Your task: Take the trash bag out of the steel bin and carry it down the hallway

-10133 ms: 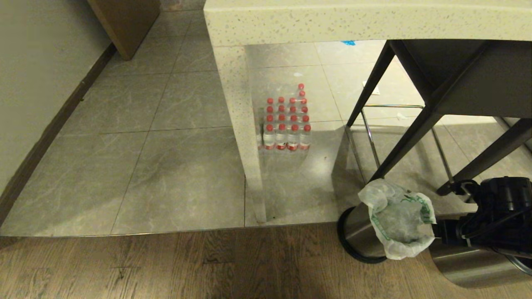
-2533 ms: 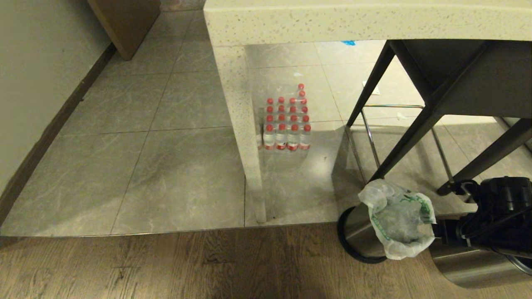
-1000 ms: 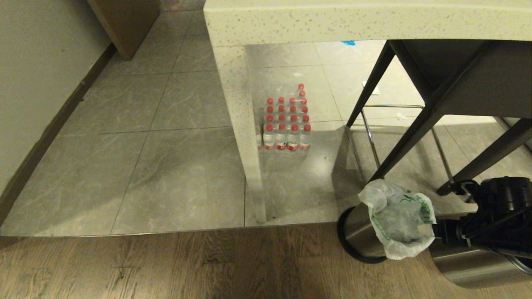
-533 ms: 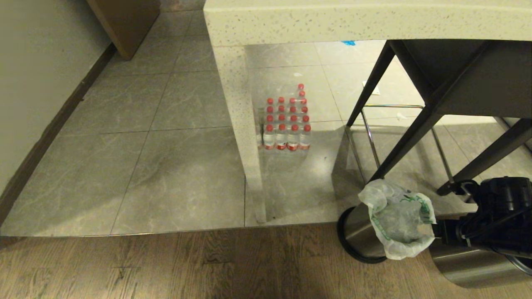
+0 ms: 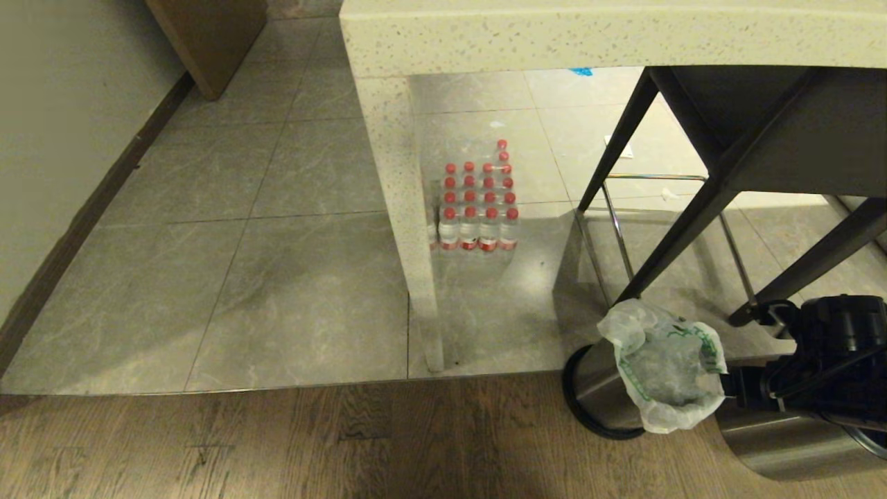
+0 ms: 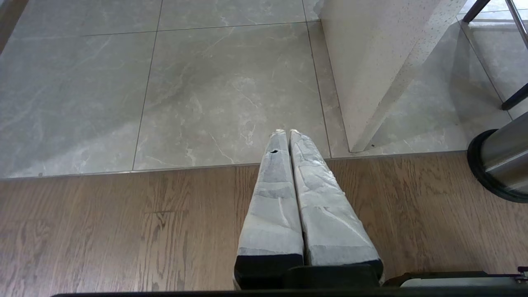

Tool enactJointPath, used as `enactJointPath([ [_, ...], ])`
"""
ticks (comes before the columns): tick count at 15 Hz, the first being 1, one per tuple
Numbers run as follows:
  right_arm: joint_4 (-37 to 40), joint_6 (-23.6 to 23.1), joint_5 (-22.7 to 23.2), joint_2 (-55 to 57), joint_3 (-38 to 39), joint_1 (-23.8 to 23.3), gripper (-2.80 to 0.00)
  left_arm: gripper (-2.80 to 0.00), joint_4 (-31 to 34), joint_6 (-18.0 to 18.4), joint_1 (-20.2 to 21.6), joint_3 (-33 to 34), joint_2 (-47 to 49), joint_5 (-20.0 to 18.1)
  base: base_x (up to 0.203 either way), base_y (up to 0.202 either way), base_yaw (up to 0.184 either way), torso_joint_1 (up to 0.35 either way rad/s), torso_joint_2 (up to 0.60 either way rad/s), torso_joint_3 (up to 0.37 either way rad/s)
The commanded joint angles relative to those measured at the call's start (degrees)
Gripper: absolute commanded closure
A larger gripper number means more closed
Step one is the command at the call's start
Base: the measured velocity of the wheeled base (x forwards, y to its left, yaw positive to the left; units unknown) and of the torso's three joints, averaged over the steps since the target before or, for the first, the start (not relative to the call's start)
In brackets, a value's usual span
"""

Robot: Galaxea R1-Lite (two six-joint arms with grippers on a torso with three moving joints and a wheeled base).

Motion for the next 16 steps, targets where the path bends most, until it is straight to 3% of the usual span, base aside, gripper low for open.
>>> enactJointPath([
  [1,38.3,4.7,-2.3,-103.0,23.0,9.5,-2.80,0.00,0.0,-0.1,0.0,0.1,0.0,0.0,0.000,0.000,0.000,0.000,0.00,0.000],
  [16,38.3,4.7,-2.3,-103.0,23.0,9.5,-2.80,0.00,0.0,0.0,0.0,0.0,0.0,0.1,0.000,0.000,0.000,0.000,0.00,0.000],
])
